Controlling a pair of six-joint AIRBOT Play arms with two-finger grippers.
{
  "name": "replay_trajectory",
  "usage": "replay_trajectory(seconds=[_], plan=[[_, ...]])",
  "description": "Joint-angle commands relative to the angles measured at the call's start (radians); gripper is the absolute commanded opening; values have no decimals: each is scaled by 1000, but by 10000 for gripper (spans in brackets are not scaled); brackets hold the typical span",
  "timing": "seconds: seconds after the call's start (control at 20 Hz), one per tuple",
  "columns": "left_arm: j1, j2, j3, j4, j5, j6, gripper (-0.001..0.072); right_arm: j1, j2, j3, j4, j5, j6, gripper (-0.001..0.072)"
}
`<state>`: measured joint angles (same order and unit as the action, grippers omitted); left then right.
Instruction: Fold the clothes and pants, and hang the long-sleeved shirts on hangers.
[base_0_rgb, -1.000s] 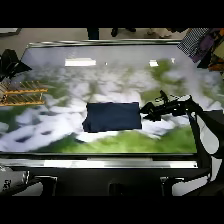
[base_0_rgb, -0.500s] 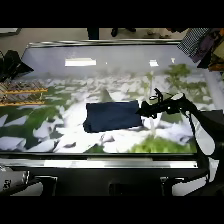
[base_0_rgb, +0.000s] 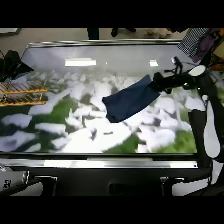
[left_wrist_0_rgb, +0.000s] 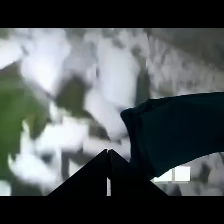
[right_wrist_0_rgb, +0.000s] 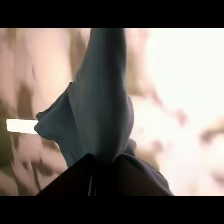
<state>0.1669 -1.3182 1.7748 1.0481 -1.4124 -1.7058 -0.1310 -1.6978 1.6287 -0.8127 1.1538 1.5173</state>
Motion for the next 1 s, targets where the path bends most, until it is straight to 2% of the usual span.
replay_trajectory(seconds=[0.0,0.3,0.55,0.7,0.95], plan=[[0,0,0,0,0,4,16,-106,1,116,-34,-24,83,34],[0,-5,0,0,1,4,15,-336,-1,180,-49,-158,136,34],[0,-16,0,0,37,4,16,-484,-1,180,-123,-234,187,34],[0,-22,0,0,45,4,16,-544,5,180,-208,-236,291,33],[0,-25,0,0,44,3,16,-575,81,180,-447,-171,546,33]])
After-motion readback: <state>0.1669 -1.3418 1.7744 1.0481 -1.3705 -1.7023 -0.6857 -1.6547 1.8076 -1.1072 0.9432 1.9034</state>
